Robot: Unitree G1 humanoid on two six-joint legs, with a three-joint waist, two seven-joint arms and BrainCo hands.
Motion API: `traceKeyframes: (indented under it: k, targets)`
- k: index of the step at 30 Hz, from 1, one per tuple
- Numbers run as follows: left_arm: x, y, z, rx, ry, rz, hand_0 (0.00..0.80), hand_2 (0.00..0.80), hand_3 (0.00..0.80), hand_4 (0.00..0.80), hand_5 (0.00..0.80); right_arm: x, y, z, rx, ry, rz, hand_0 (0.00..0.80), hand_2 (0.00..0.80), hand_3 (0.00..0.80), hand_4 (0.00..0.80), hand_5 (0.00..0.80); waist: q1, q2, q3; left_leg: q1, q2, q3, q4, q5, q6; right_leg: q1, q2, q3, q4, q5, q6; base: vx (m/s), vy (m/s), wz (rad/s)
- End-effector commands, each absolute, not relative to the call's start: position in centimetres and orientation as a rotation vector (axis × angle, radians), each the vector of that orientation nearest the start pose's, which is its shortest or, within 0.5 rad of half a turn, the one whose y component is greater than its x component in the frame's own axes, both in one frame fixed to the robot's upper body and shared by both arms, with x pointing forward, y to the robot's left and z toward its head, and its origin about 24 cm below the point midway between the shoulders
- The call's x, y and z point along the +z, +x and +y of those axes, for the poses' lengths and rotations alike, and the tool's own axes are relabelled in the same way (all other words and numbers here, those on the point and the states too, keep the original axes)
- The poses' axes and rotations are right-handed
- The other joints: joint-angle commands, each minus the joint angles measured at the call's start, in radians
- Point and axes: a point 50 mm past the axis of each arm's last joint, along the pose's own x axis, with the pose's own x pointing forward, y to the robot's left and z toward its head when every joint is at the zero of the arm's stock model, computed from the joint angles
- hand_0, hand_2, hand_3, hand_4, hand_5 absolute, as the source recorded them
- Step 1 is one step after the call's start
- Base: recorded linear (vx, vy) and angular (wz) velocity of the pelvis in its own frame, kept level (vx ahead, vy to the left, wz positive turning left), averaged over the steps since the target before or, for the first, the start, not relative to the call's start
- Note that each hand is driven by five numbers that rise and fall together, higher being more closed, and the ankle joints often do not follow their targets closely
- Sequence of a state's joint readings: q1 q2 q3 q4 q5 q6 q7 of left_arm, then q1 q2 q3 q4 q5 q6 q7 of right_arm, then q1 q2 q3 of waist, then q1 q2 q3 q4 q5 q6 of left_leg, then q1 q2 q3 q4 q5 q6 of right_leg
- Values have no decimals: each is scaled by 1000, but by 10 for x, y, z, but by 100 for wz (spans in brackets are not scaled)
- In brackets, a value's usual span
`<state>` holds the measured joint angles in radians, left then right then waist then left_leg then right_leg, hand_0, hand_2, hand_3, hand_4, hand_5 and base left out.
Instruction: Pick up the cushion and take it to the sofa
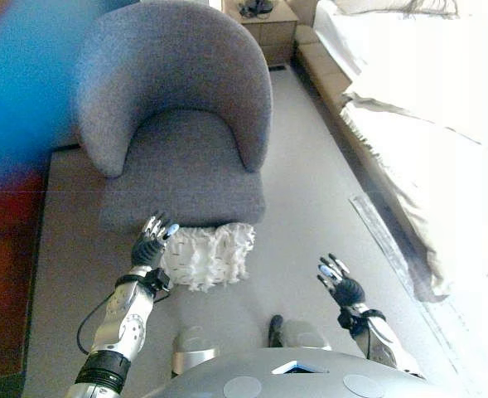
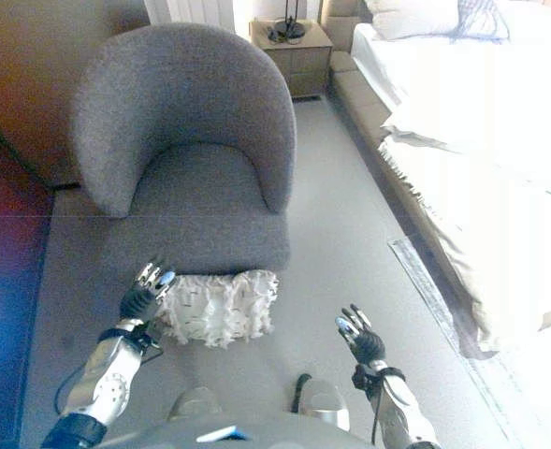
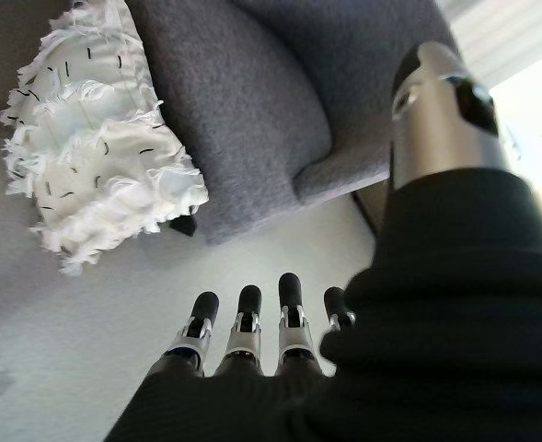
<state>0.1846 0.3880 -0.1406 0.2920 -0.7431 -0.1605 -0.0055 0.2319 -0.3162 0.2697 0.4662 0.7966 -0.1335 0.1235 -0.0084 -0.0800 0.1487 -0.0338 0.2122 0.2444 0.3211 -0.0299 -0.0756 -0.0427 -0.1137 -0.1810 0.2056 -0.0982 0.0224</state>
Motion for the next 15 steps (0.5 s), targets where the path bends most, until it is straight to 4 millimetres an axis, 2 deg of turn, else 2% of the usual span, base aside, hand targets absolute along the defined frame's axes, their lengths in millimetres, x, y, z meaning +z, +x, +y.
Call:
traceKeyframes:
  k: [1,3,5,11,13,15]
  targets:
    - [-22,195,234,152,-368,219,0,0,0,0,0,-76,163,-193,-2,449,467,0,0,0,0,0,-3,5,7,-59,-8,-12,-236,155,-28,91,26,-14,-113,26,38,190,63,23]
    - [-23,195,232,140,-373,222,0,0,0,0,0,-77,161,-197,-26,454,464,0,0,0,0,0,2,20,1,-65,25,-47,-367,238,-56,117,45,-2,-123,5,31,204,66,19]
    - [-25,192,232,119,-376,222,0,0,0,0,0,-78,156,-202,-41,464,460,0,0,0,0,0,3,31,-7,-76,41,-78,-407,252,-65,124,50,9,-120,-5,27,203,72,7]
    - [-35,181,232,128,-410,241,0,0,0,0,0,-84,138,-205,-45,458,503,0,0,0,0,0,-21,56,-19,-54,60,-121,-408,215,-75,126,25,43,-73,-41,30,244,140,-21]
    - [-37,180,230,134,-419,247,0,0,0,0,0,-84,135,-208,-31,453,510,0,0,0,0,0,-33,68,-22,-45,54,-100,-408,201,-72,131,19,47,-56,-57,35,329,232,-31]
    - [-37,181,228,127,-425,247,0,0,0,0,0,-82,135,-207,-21,444,504,0,0,0,0,0,-34,75,-20,-44,31,-84,-408,184,-65,138,6,42,-40,-70,43,316,265,-19]
